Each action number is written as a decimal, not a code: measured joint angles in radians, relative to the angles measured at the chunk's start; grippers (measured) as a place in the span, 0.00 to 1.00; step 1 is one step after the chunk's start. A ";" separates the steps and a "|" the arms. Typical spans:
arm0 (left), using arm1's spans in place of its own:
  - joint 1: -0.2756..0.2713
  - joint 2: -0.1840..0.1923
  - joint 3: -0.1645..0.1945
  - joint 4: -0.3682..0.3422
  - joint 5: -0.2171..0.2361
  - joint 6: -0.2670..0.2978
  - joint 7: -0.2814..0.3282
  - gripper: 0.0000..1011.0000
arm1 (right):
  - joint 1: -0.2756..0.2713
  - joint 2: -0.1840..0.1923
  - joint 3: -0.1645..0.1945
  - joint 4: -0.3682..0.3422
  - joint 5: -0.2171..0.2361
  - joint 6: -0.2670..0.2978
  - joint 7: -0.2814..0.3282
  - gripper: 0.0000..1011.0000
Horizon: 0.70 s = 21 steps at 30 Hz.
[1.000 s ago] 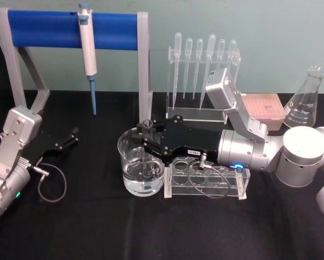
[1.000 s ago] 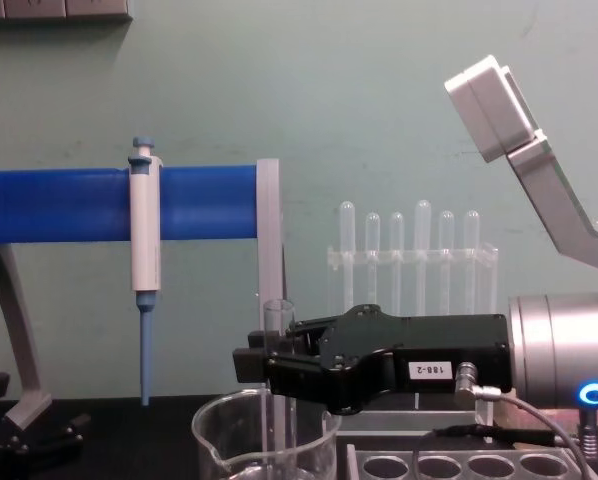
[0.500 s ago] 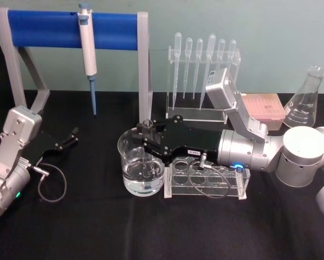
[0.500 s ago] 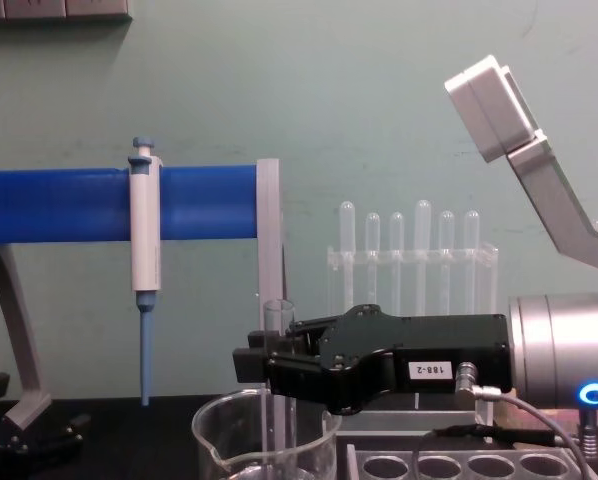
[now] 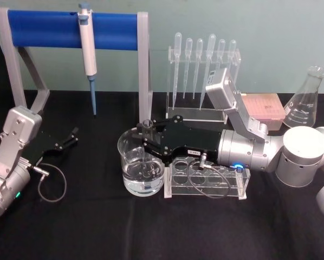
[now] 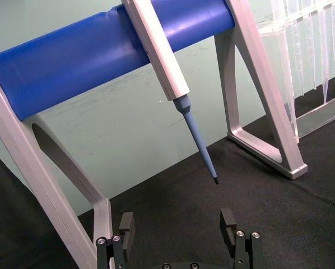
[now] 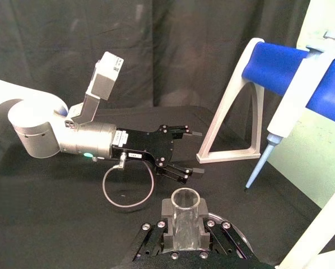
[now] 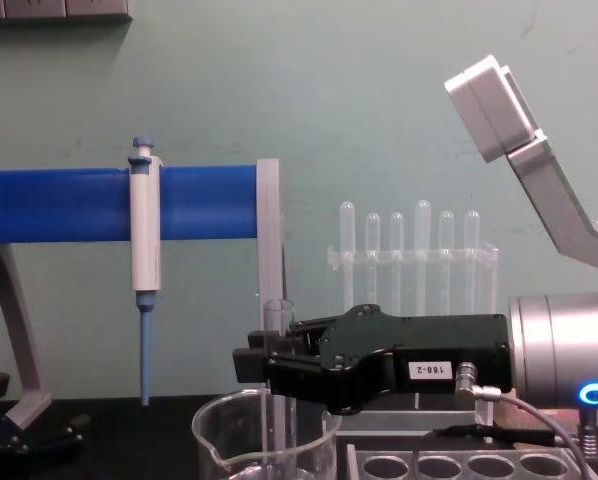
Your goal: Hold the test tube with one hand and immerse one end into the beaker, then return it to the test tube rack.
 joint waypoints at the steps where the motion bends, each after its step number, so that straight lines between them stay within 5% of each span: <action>1: 0.000 0.000 0.000 0.000 0.000 0.000 0.000 0.99 | 0.000 0.000 0.000 0.000 0.000 0.000 0.000 0.24; 21: 0.000 0.000 0.000 0.000 0.000 0.000 0.000 0.99 | 0.000 0.000 0.000 0.000 0.000 0.000 0.000 0.24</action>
